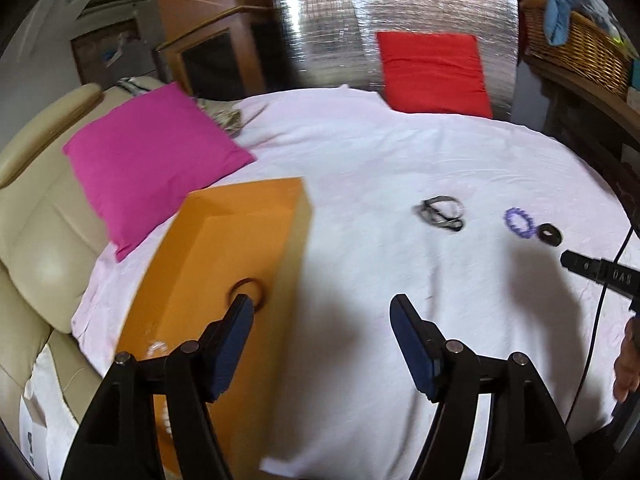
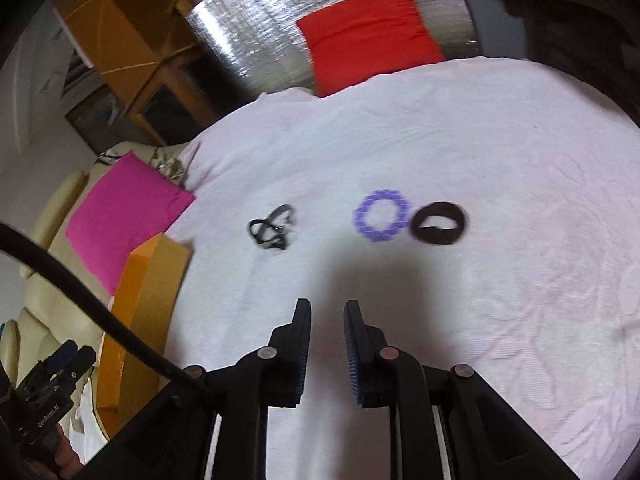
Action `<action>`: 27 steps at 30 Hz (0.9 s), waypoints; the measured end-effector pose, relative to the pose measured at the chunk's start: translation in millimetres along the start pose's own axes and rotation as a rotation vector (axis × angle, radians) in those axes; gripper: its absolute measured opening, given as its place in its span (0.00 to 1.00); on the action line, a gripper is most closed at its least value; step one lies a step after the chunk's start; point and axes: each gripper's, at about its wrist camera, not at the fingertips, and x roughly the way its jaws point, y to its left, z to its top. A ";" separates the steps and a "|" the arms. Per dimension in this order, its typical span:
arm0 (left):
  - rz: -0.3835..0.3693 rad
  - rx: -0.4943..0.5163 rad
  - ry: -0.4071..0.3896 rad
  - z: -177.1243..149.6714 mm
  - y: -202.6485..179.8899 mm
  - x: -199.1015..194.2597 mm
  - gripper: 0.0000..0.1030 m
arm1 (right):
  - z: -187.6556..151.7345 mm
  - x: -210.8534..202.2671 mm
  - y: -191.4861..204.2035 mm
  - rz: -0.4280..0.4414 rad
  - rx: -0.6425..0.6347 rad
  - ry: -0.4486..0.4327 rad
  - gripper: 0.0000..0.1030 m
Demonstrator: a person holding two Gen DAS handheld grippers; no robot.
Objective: Organize jewelry
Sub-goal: 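Move both open tools back over the silver bangle and black hair tie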
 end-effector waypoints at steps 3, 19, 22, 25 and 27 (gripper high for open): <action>-0.020 0.011 0.000 10.3 -28.7 3.3 0.69 | 2.4 -6.3 -14.1 -0.029 0.021 -0.014 0.18; -0.098 0.107 0.031 36.1 -125.4 56.4 0.70 | 13.2 -12.9 -60.7 -0.089 0.124 -0.023 0.18; -0.100 0.095 0.035 35.6 -125.4 69.0 0.70 | 15.5 -7.5 -65.7 -0.096 0.134 -0.010 0.18; -0.076 0.077 0.046 31.5 -115.5 86.5 0.70 | 16.7 0.2 -67.0 -0.093 0.140 0.008 0.18; -0.052 0.062 0.079 29.3 -105.1 100.8 0.70 | 17.3 7.4 -63.4 -0.093 0.129 0.023 0.18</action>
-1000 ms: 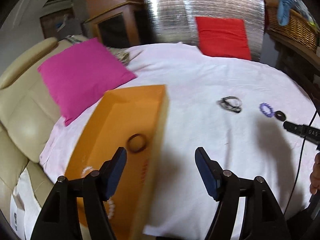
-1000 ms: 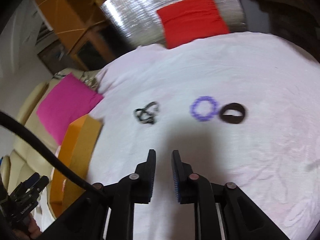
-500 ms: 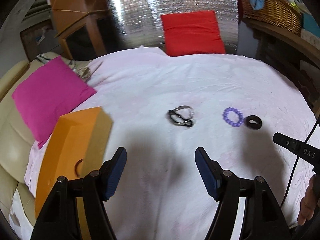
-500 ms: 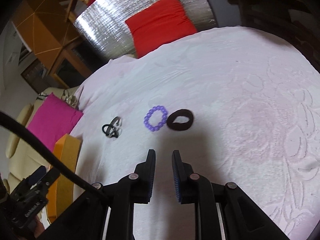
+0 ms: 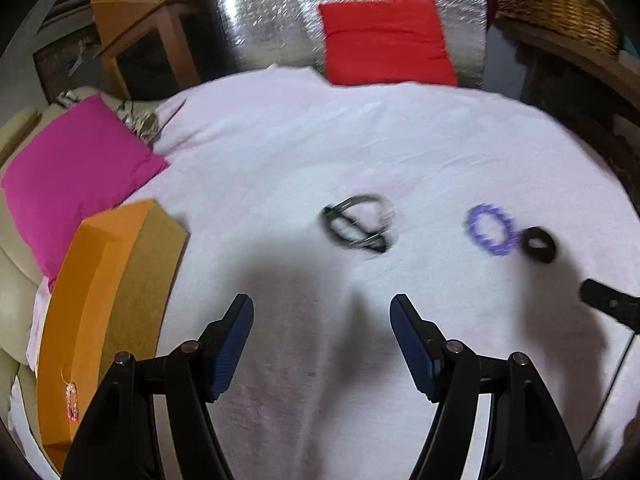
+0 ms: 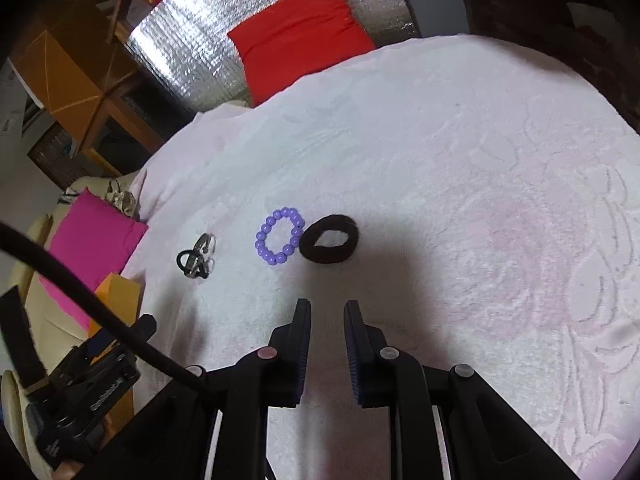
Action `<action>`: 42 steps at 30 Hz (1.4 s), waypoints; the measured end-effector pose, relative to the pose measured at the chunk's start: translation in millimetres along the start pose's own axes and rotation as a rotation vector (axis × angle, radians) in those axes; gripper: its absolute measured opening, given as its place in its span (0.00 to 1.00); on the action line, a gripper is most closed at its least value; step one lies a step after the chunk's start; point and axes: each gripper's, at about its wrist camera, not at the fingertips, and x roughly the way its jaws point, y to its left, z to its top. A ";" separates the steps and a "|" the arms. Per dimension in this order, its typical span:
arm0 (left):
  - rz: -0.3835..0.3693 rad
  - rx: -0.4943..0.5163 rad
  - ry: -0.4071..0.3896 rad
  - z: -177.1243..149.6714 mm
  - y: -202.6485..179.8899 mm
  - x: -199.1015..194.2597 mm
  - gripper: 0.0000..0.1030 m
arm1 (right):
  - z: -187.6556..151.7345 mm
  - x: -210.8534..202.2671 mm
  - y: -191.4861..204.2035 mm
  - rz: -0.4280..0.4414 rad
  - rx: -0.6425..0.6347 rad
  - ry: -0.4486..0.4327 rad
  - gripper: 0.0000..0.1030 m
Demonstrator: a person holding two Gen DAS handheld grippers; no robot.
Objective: Organize jewelry
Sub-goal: 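Move both open tools back over the silver bangle and black hair tie, then grasp the silver bangle with the left tool while the right tool grasps the black hair tie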
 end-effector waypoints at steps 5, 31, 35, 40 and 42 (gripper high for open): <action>-0.003 -0.062 0.030 6.9 27.7 16.0 0.69 | 4.0 15.0 13.6 -0.003 -0.027 0.013 0.18; -0.176 -0.109 0.062 34.1 25.9 59.8 0.71 | 39.4 37.2 -15.5 -0.100 0.012 -0.023 0.34; -0.211 -0.138 0.049 43.4 25.6 69.6 0.71 | 44.4 45.0 -11.7 -0.097 0.002 -0.022 0.34; -0.217 -0.146 0.047 52.5 21.8 78.2 0.72 | 47.6 58.0 -9.1 -0.103 0.005 -0.007 0.34; -0.209 -0.154 0.039 54.3 23.3 79.2 0.72 | 48.4 60.1 -8.2 -0.101 0.002 -0.008 0.35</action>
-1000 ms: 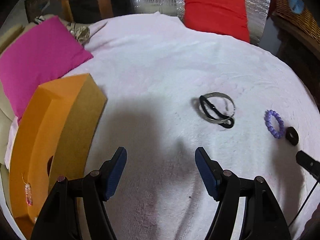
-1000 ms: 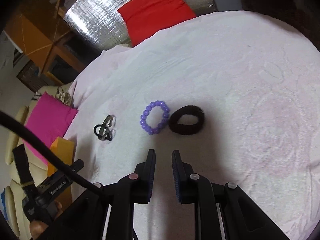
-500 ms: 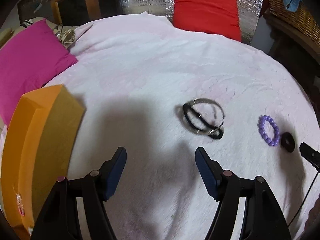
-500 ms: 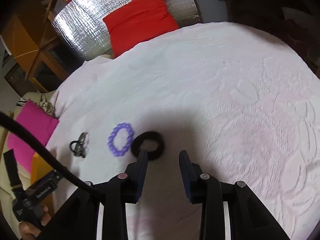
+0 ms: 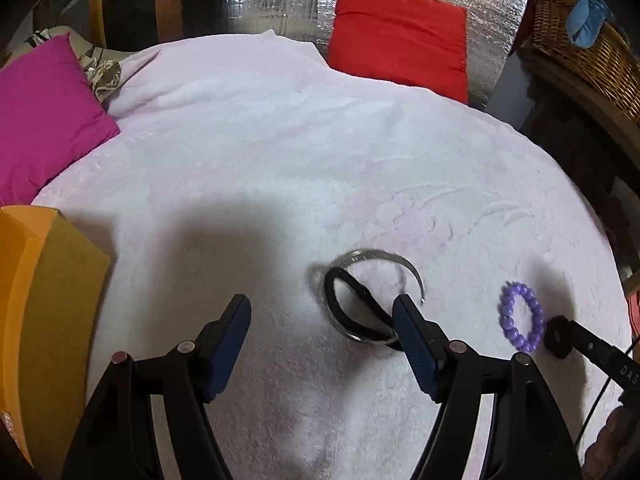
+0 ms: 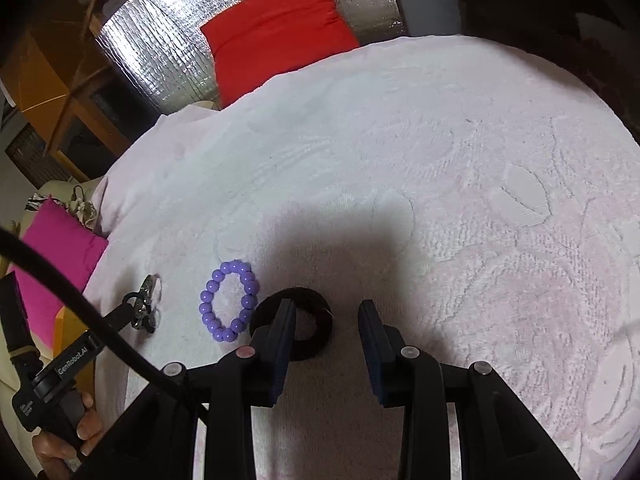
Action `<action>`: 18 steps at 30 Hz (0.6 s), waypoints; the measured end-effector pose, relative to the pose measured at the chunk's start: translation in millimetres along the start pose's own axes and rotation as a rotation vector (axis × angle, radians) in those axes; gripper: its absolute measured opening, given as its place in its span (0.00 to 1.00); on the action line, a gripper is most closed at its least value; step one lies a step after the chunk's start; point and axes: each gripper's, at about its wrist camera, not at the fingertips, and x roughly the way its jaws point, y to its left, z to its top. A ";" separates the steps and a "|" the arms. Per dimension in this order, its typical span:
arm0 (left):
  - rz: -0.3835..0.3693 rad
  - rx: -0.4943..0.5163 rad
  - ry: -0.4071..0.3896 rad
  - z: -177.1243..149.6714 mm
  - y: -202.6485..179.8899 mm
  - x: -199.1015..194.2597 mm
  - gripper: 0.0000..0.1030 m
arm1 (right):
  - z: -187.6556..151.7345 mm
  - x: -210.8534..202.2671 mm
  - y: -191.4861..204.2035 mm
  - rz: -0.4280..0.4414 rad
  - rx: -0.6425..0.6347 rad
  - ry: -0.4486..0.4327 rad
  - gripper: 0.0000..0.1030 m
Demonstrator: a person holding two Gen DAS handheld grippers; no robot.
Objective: Organize jewelry
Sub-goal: 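Grasp the silver bangle with the left tool while the right tool grasps the black hair tie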
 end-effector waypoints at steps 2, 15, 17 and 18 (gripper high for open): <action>-0.015 -0.016 -0.020 2.4 1.9 -0.3 0.73 | -0.4 0.8 0.3 0.000 -0.003 -0.002 0.35; -0.090 0.027 0.063 0.0 -16.3 29.5 0.81 | -4.4 1.9 2.2 -0.036 -0.030 -0.006 0.36; -0.094 0.026 0.059 -1.0 -14.1 31.8 0.81 | -5.4 1.9 4.1 -0.047 -0.042 -0.010 0.36; -0.095 0.032 0.057 -0.8 -13.8 31.7 0.81 | -5.7 2.2 5.4 -0.054 -0.049 -0.012 0.36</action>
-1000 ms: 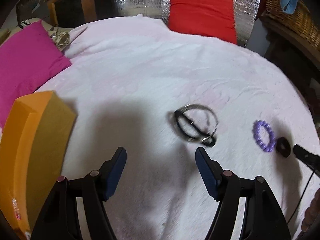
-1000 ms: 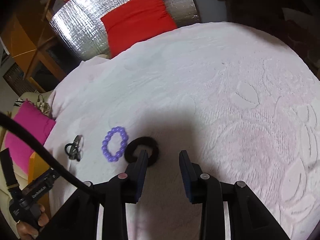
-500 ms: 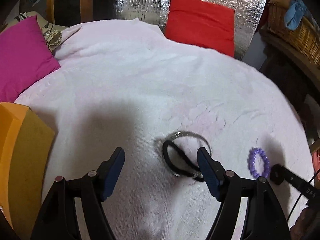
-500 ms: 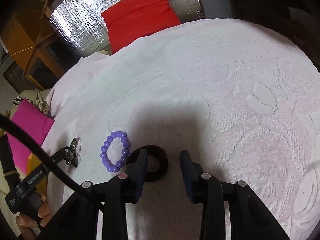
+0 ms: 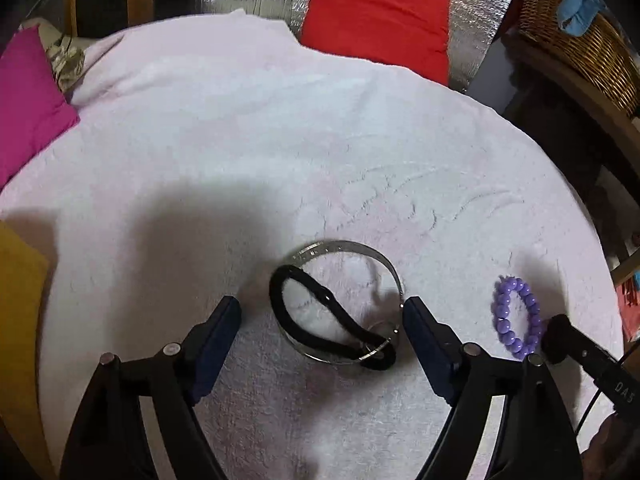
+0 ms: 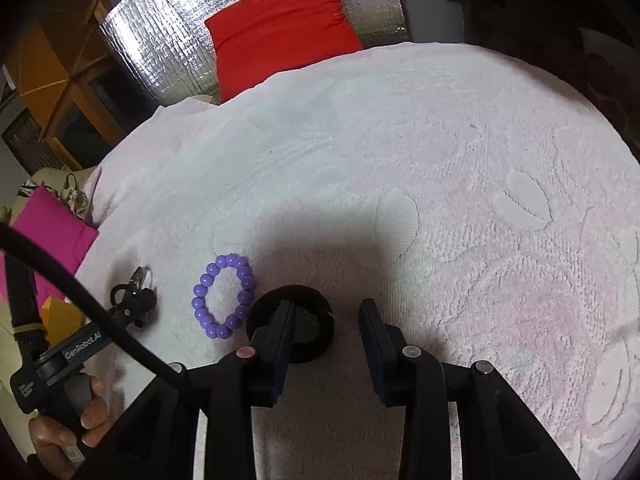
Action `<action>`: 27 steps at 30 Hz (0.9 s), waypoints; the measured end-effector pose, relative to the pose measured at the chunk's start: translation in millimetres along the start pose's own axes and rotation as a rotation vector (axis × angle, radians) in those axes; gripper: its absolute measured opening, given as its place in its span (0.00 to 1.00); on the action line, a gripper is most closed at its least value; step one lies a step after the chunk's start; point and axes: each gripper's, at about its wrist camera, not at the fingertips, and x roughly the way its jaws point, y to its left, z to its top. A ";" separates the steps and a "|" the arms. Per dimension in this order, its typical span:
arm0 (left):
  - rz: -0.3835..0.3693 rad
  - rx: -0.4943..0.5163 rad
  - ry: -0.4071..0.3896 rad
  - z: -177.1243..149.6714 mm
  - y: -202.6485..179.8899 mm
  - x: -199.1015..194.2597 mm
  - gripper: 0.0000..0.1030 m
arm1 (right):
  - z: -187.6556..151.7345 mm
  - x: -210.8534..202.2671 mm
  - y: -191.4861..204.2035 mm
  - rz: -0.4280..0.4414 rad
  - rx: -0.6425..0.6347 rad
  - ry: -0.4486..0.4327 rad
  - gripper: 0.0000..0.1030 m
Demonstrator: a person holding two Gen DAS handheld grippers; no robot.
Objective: Organize jewelry
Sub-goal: 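Grasp the silver bangle with the left tool while the right tool grasps the black hair tie, then lift the silver bangle with the left tool while the right tool lifts the hair tie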
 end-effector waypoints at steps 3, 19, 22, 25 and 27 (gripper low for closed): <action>-0.021 -0.022 -0.011 -0.4 4.5 -2.2 0.80 | -0.5 0.4 2.2 -0.010 -0.009 -0.005 0.36; -0.050 0.041 -0.077 -13.7 1.1 -51.7 0.60 | -2.7 -2.3 2.2 -0.019 -0.035 -0.012 0.33; -0.062 0.062 -0.101 -23.6 -1.2 -70.4 0.60 | -3.5 -3.5 2.0 -0.026 -0.058 -0.016 0.24; -0.083 0.088 -0.120 -34.1 -4.8 -87.6 0.60 | -5.0 -5.0 -1.6 -0.030 -0.076 -0.022 0.14; -0.112 0.105 -0.135 -39.3 -7.6 -98.6 0.60 | -6.5 -8.0 -5.9 -0.030 -0.074 -0.026 0.13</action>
